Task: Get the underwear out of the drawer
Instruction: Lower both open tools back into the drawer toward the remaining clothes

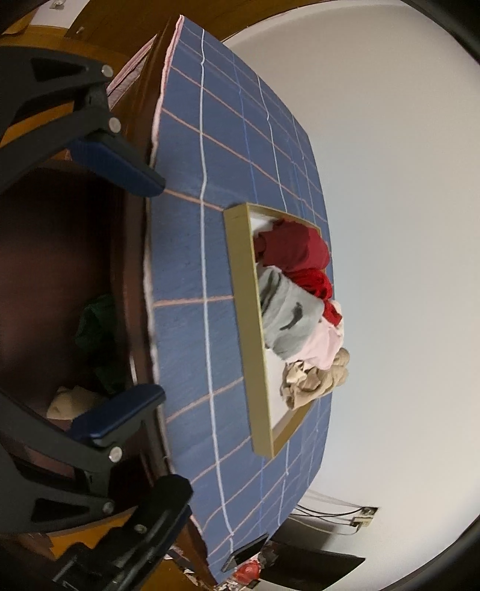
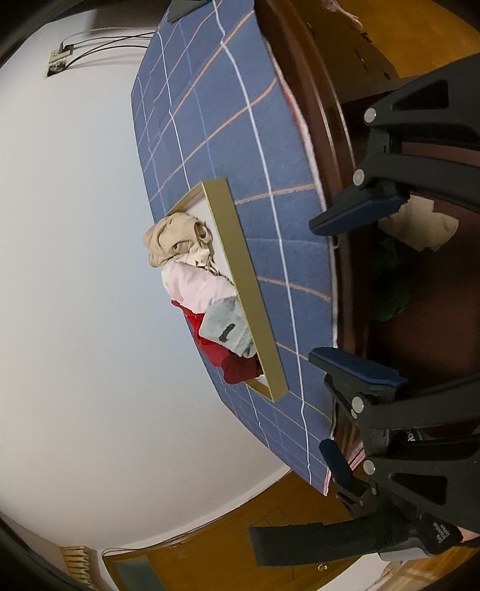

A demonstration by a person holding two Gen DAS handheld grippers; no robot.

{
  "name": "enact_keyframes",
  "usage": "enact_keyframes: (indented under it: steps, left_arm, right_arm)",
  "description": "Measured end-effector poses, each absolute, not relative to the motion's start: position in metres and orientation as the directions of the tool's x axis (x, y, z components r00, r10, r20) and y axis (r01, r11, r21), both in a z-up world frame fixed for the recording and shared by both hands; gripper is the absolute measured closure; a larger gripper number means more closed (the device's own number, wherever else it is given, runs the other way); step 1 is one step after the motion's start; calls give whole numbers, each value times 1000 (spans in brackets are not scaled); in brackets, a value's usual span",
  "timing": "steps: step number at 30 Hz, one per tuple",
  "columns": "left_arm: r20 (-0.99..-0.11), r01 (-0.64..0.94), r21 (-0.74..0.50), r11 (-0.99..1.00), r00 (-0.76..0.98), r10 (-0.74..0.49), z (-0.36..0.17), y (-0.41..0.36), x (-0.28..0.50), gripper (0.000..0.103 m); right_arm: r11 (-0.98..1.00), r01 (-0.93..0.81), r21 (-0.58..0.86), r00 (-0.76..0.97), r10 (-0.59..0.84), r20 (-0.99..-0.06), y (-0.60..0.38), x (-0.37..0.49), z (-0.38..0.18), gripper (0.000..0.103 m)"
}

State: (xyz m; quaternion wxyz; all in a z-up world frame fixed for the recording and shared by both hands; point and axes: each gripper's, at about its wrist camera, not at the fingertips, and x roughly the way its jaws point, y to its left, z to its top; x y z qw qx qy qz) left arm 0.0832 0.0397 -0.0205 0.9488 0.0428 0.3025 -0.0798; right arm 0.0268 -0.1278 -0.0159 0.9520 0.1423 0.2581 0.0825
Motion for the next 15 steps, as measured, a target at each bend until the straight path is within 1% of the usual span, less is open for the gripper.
enact_keyframes:
  steps: [9, 15]
  left_arm:
    - [-586, 188, 59, 980, 802, -119, -31, 33, 63, 0]
    - [-590, 202, 70, 977, 798, -123, -37, 30, 51, 0]
  right_arm:
    - [946, -79, 315, 857, 226, -463, -131, 4, -24, 38]
    - [948, -66, 312, 851, 217, -479, -133, -9, -30, 38]
